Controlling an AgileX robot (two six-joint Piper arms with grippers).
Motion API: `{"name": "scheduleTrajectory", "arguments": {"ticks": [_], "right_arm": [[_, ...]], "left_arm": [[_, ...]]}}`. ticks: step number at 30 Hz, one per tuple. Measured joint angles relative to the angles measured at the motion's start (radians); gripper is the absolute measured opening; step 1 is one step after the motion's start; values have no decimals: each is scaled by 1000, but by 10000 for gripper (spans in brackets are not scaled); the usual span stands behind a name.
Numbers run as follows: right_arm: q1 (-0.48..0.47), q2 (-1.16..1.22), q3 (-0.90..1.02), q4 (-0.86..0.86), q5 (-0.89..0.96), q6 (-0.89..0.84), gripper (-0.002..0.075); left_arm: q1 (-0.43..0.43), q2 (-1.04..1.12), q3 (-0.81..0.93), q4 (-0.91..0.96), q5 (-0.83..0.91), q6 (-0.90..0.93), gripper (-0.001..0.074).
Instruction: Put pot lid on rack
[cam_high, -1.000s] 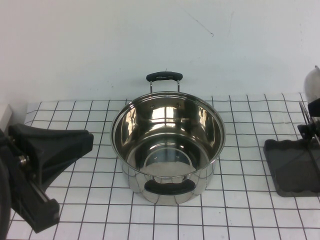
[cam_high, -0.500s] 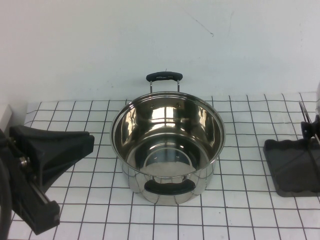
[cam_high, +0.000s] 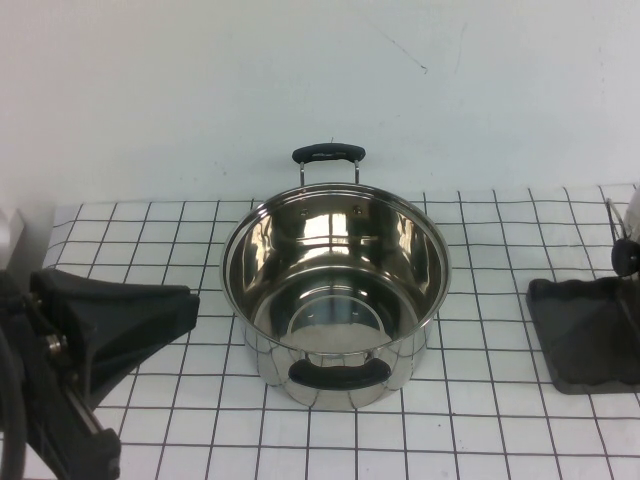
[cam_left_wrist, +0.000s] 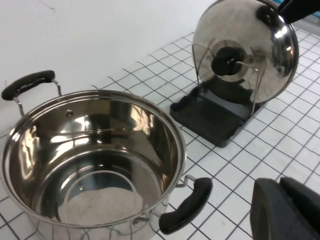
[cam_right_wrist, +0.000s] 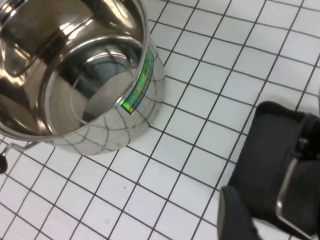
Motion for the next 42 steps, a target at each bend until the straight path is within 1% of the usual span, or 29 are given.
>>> {"name": "scheduleTrajectory", "arguments": {"ticks": [8, 12, 15, 18, 20, 23, 24, 27, 30, 32, 34, 36, 39, 42], "right_arm": [[0, -69, 0, -12, 29, 14, 333], [0, -153, 0, -13, 24, 16, 333], [0, -246, 0, -15, 6, 7, 333], [0, -340, 0, -49, -13, -1, 317], [0, -400, 0, -88, -20, -1, 290], [0, -469, 9, -121, -46, 10, 240], [0, -492, 19, -121, -53, 13, 225], [0, -549, 65, -87, -79, 11, 155], [0, -609, 138, 31, -107, -47, 62], [0, -661, 202, 155, -125, -122, 25], [0, -718, 273, 292, -144, -228, 10], [0, -769, 342, 474, -154, -353, 4], [0, -850, 462, 740, -156, -605, 0], [0, -914, 562, 912, -161, -789, -1]], "left_arm": [[0, 0, 0, 9, 5, 0, -1], [0, -5, 0, 37, -22, -9, -1], [0, -42, 16, 93, -74, -59, -1], [0, -128, 59, 201, -154, -153, -1], [0, -216, 97, 299, -211, -247, -1], [0, -353, 145, 461, -268, -403, -1], [0, -398, 160, 540, -276, -466, -1], [0, -512, 191, 714, -266, -651, -1], [0, -590, 212, 892, -191, -819, -1], [0, -631, 219, 990, -127, -912, -1], [0, -661, 221, 1059, -75, -970, -1], [0, -678, 221, 1101, -55, -997, -1], [0, -681, 221, 1123, -41, -1005, -1], [0, -682, 226, 1125, -15, -1012, -1]]}}
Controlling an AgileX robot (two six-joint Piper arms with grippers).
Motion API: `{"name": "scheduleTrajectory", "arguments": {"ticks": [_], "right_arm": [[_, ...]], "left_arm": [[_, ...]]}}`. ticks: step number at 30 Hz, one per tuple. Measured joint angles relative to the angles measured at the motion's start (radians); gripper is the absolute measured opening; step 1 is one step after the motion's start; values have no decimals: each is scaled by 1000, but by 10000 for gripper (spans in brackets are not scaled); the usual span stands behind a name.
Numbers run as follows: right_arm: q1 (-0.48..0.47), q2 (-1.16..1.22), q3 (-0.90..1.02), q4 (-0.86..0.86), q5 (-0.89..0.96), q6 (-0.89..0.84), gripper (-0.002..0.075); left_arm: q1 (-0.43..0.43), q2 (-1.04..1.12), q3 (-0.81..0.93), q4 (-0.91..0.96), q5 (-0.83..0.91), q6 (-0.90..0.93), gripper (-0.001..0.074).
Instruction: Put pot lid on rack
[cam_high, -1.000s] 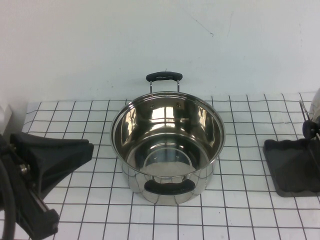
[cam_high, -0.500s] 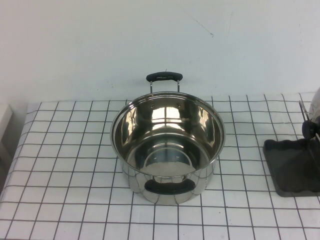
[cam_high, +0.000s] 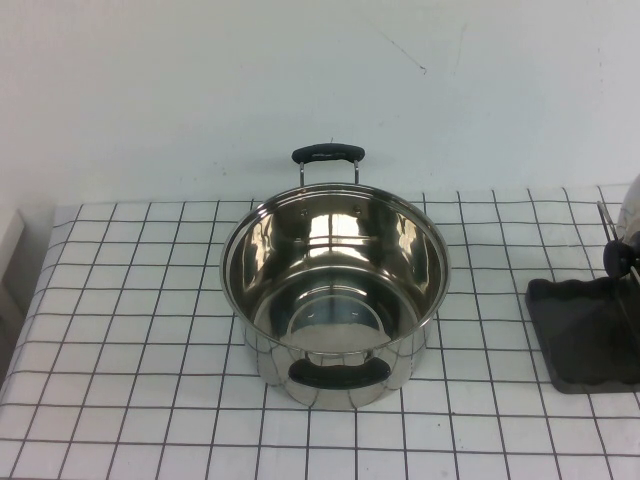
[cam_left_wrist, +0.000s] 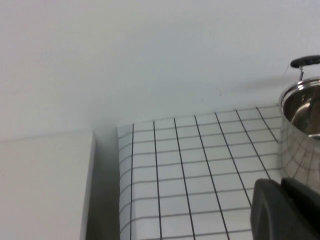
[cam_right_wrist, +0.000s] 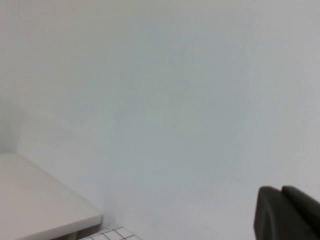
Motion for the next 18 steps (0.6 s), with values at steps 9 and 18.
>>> {"name": "scheduleTrajectory", "arguments": {"ticks": [9, 18], "right_arm": [[79, -48, 171, 78, -88, -103, -1], [133, -48, 254, 57, -153, -116, -1]], "left_arm": [[0, -2, 62, 0, 89, -4, -1], [0, -2, 127, -3, 103, -6, -1]]}}
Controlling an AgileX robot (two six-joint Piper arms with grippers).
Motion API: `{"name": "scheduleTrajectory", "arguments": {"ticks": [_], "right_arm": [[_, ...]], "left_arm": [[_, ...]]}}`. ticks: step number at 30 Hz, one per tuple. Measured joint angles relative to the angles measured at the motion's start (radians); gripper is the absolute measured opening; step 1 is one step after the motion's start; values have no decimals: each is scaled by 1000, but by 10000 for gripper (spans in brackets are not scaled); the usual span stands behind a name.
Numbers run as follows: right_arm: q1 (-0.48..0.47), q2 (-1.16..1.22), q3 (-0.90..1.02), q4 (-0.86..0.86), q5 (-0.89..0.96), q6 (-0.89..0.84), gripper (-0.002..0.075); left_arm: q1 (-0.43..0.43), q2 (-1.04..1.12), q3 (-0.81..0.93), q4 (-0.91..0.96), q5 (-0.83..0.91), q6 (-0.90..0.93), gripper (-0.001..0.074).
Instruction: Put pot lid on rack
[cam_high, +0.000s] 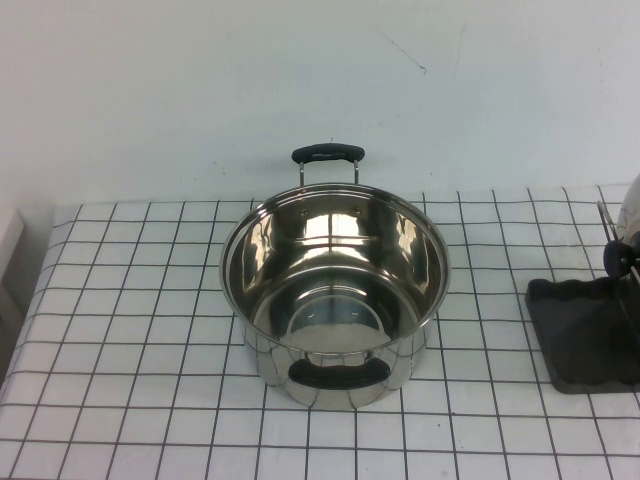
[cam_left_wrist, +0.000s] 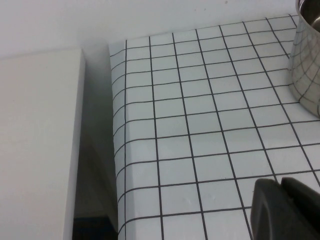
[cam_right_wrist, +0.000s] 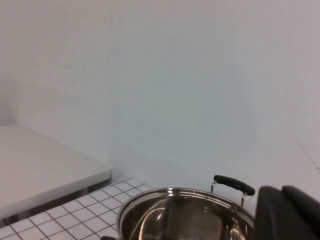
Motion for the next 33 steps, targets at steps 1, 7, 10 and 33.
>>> {"name": "scheduleTrajectory", "arguments": {"ticks": [1, 7, 10, 33], "right_arm": [[0, 0, 5, -5, 0, 0, -1], [3, 0, 11, -70, -36, 0, -1], [5, -1, 11, -105, -128, -11, -1], [5, -165, 95, -1348, -408, 1162, -1]], "left_arm": [[0, 0, 2, 0, 0, 0, -1], [0, 0, 6, 0, 0, 0, -1], [0, 0, 6, 0, 0, 0, -1], [0, 0, 6, 0, -3, 0, -2]]}}
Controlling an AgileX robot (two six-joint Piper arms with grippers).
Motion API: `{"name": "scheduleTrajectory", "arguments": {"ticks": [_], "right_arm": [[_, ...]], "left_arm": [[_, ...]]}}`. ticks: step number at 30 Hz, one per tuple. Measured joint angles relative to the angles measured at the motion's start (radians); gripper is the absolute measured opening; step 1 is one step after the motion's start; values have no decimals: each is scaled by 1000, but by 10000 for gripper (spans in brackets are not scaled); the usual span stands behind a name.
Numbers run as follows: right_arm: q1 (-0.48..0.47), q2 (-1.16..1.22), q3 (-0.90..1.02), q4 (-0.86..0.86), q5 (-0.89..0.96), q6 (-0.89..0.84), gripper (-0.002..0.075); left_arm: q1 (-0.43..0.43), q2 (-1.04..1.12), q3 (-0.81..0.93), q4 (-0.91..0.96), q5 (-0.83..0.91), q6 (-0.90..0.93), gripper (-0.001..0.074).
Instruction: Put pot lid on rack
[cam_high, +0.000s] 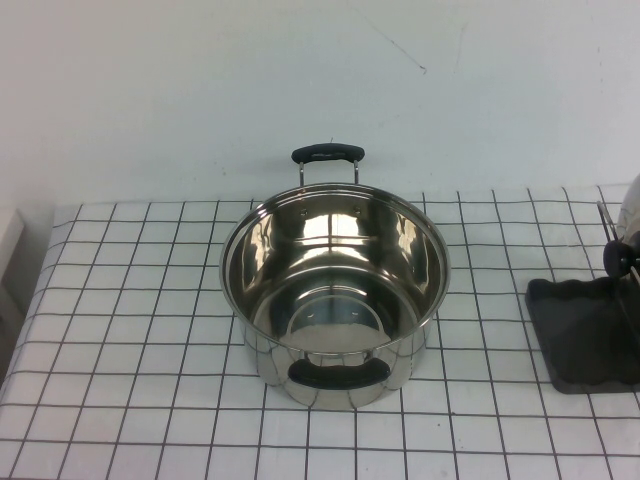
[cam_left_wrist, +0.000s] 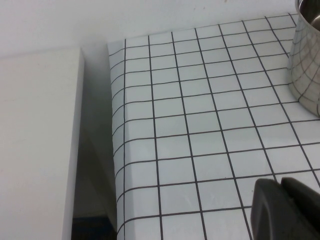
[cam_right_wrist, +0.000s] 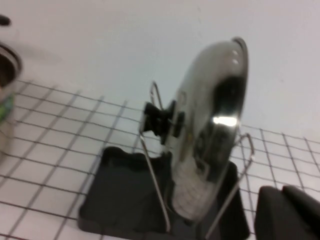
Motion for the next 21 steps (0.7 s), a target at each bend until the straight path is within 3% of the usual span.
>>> {"name": "scheduleTrajectory", "arguments": {"ticks": [2, 5, 11, 21], "right_arm": [[0, -37, 40, -190, -8, 147, -1], [0, -101, 118, -299, -61, 277, -1], [0, -180, 249, -286, -90, 324, -1], [2, -185, 253, -289, 49, 427, -1]], "left_arm": [[0, 0, 0, 0, 0, 0, -2], [0, 0, 0, 0, 0, 0, -2], [0, 0, 0, 0, 0, 0, -2], [0, 0, 0, -1, -2, 0, -2]]}}
